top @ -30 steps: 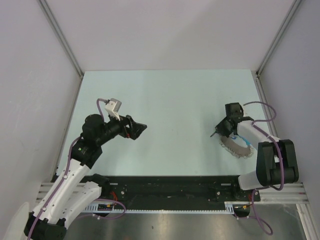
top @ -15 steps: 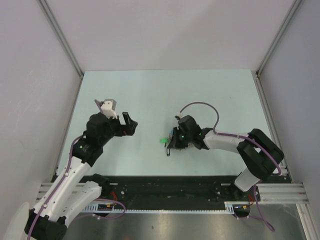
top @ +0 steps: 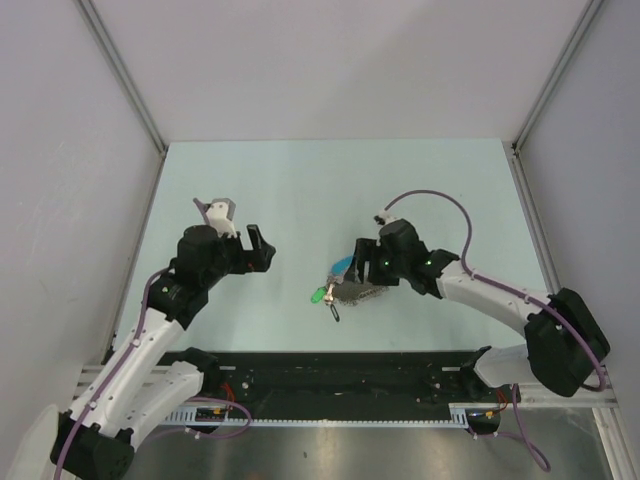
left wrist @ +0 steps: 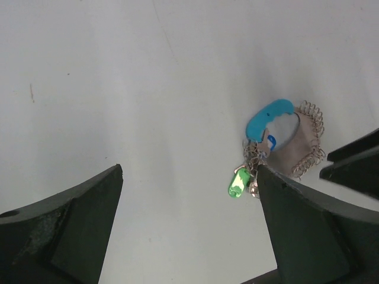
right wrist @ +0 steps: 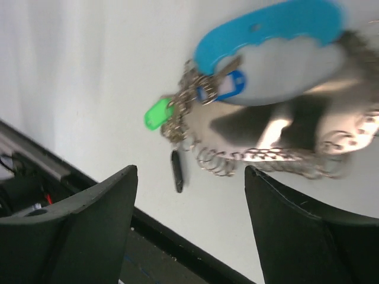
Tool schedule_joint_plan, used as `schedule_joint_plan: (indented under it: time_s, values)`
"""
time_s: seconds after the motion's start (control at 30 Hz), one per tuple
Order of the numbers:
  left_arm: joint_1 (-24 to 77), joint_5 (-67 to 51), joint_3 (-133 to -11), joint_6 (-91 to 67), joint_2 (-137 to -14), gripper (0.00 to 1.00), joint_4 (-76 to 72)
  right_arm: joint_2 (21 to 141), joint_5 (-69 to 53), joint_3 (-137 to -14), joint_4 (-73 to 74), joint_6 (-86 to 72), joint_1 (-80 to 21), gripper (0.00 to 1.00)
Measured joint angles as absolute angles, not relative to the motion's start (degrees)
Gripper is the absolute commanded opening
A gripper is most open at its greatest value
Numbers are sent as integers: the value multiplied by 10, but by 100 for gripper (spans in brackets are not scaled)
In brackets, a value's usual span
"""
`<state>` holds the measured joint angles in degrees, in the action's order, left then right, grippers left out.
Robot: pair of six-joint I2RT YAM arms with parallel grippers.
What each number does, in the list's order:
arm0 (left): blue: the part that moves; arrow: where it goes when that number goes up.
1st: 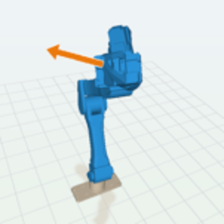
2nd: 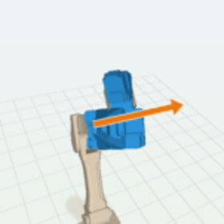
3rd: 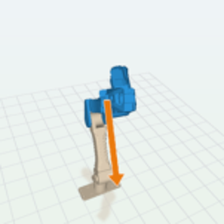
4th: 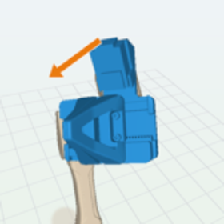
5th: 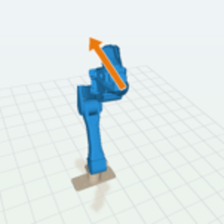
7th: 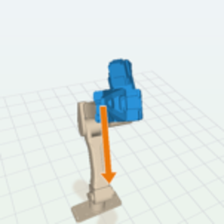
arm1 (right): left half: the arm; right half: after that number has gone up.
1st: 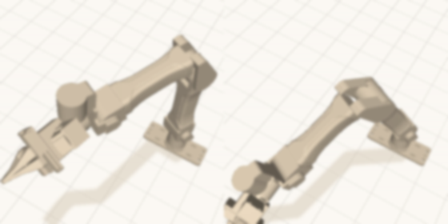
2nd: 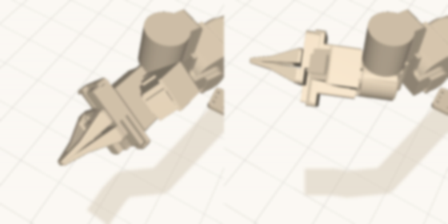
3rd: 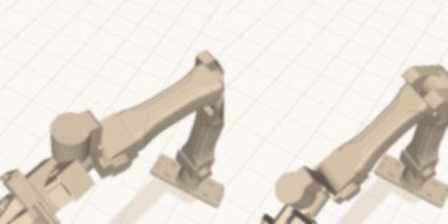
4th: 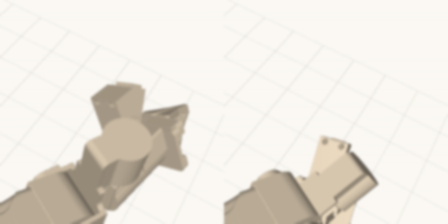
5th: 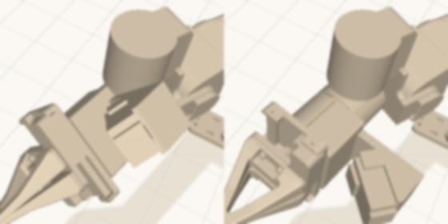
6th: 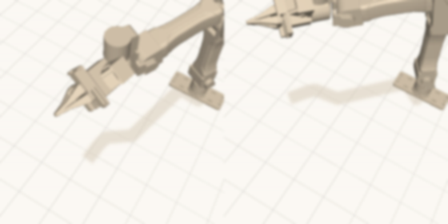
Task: Remove the keys from the keyring
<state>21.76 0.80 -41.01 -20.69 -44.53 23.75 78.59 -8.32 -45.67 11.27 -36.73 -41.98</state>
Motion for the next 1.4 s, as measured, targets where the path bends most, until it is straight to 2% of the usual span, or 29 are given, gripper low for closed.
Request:
schedule_joint_plan:
  time_s: [0.2, 0.43, 0.63, 1.0, 1.4]
  values:
    - [217, -49, -410, -205, -447, 98, 222, 747, -16, -460, 195, -388, -346, 77]
    - [217, -84, -410, -205, -466, 98, 219, 751, 33, -460, 241, -419, -328, 73]
    - [217, -94, -410, -205, -452, 98, 215, 763, 35, -460, 216, -420, -314, 67]
    - [217, -107, -410, -205, -441, 98, 211, 823, 56, -460, 197, -478, -319, 66]
    - [217, -105, -410, -205, -420, 99, 210, 886, 28, -502, 121, -449, -329, 65]
